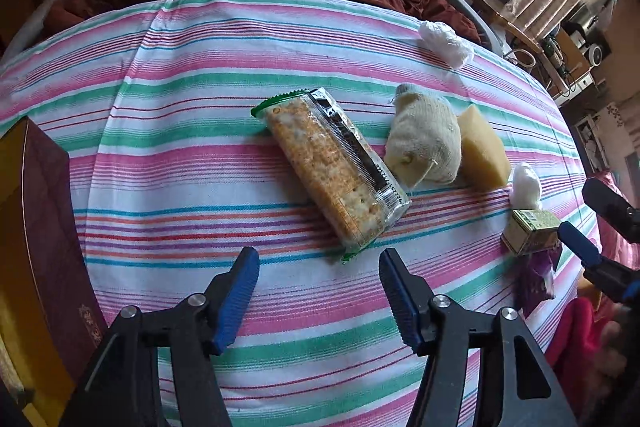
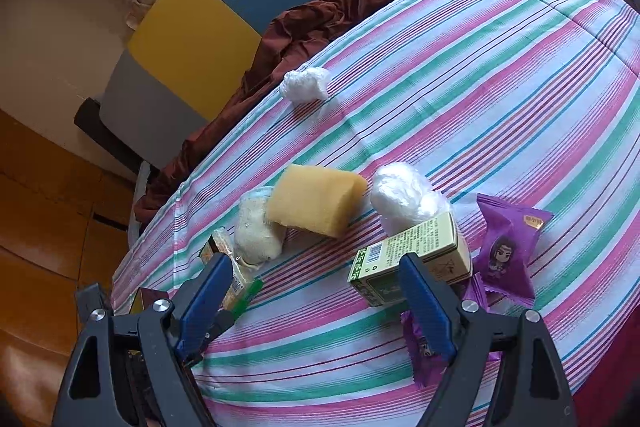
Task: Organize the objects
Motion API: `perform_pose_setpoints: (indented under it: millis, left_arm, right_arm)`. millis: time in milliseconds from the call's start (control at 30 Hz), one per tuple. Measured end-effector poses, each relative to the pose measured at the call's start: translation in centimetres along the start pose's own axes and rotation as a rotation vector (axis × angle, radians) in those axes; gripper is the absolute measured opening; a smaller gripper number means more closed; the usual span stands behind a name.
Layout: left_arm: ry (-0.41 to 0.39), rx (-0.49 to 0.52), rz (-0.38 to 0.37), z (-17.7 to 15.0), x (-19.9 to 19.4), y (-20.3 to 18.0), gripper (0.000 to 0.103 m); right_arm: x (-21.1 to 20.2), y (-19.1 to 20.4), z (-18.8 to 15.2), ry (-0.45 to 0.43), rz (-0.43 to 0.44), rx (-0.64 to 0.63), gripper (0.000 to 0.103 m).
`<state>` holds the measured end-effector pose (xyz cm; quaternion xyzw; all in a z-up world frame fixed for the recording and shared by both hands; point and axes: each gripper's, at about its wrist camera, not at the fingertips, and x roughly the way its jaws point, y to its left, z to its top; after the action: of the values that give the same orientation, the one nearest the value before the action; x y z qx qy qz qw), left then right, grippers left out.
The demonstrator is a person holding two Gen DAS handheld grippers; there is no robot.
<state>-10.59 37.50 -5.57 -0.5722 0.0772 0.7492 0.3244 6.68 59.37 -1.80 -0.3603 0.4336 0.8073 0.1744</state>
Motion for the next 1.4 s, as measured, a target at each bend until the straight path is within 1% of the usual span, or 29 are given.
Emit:
perform_pose_setpoints:
  millis: [33,100,133,200,300,367,433,467,533,600,667,700,767,833,900,967,1067,1200,1267,1400]
  left_arm:
    - [0.002,-0.026,-0.004,0.3,0.1,0.3,0.067]
    - [0.004,-0.098,-0.007,1.1,0.2,1.0,0.069]
    - [0.001,-0.121,0.007,1.7,0.3,1.1,0.069]
    - [-0.018,-0.15,0.03,3.0,0.2,1.2,0.069]
    - [-0.012,-0.187,0.033,4.9,1.0,0.9,0.069]
    - [-0.011,-0.18,0.062,5.8,1.8,0.2,0.069]
    - [-0.018,-0.15,0.107,6.5,3.0,-1.0,0.071]
    - [-0.02,-0.138,0.137,6.8,3.7,-1.3,0.078]
    - [-0.042,-0.108,0.164,6.9,4.5,-1.9,0.088]
    - [-0.051,-0.06,0.208,6.4,4.7,-2.5,0.088]
    - [-0.064,-0.039,0.22,5.7,4.6,-2.5,0.085]
    - [-0.071,-0.033,0.228,5.5,4.4,-2.4,0.078]
    - [-0.089,-0.006,0.255,4.8,3.9,-2.1,0.059]
    - [-0.102,0.026,0.255,4.0,3.4,-1.5,0.05]
    - [-0.107,0.036,0.225,3.0,2.8,-0.9,0.048]
    - [-0.115,0.063,0.223,1.6,2.3,-1.1,0.048]
    - [-0.15,0.121,0.226,-1.2,1.7,-1.8,0.049]
    - [-0.198,0.152,0.212,-4.2,0.9,-2.4,0.049]
    - [-0.221,0.162,0.208,-5.1,0.7,-2.4,0.049]
    - [-0.246,0.172,0.203,-5.0,1.0,-2.4,0.049]
  right_arm:
    - [-0.1,0.0,0.0,-0.004,-0.003,-0.002,0.087]
    - [-0.1,0.1,0.0,-0.005,-0.006,-0.005,0.087]
    - [-0.1,0.1,0.0,-0.004,-0.006,-0.006,0.087]
    - [0.0,0.2,-0.1,0.0,-0.009,-0.008,0.087]
    - [0.1,0.2,0.0,0.003,-0.006,-0.011,0.087]
    - [0.2,0.3,0.0,0.007,-0.002,-0.012,0.087]
    - [0.2,0.3,0.0,0.013,0.008,-0.011,0.087]
    - [0.2,0.3,0.0,0.013,0.012,-0.01,0.087]
    - [0.3,0.3,0.1,0.017,0.016,-0.009,0.087]
    - [0.4,0.2,0.1,0.023,0.022,-0.005,0.087]
    - [0.5,0.2,0.1,0.025,0.024,-0.002,0.087]
    - [0.4,0.2,0.1,0.024,0.026,-0.001,0.087]
    - [0.3,0.2,0.1,0.021,0.028,-0.002,0.087]
    - [0.1,0.2,0.0,0.019,0.025,-0.002,0.087]
    - [0.1,0.1,0.1,0.017,0.022,0.0,0.087]
    - [0.0,0.1,0.1,0.014,0.016,0.0,0.087]
    - [-0.1,0.0,0.2,0.01,0.011,0.001,0.087]
    - [-0.5,-0.5,0.3,-0.006,0.008,0.021,0.087]
    - [-0.5,-0.6,0.3,-0.006,-0.002,0.029,0.087]
    - [-0.2,-0.4,0.3,0.0,-0.019,0.017,0.087]
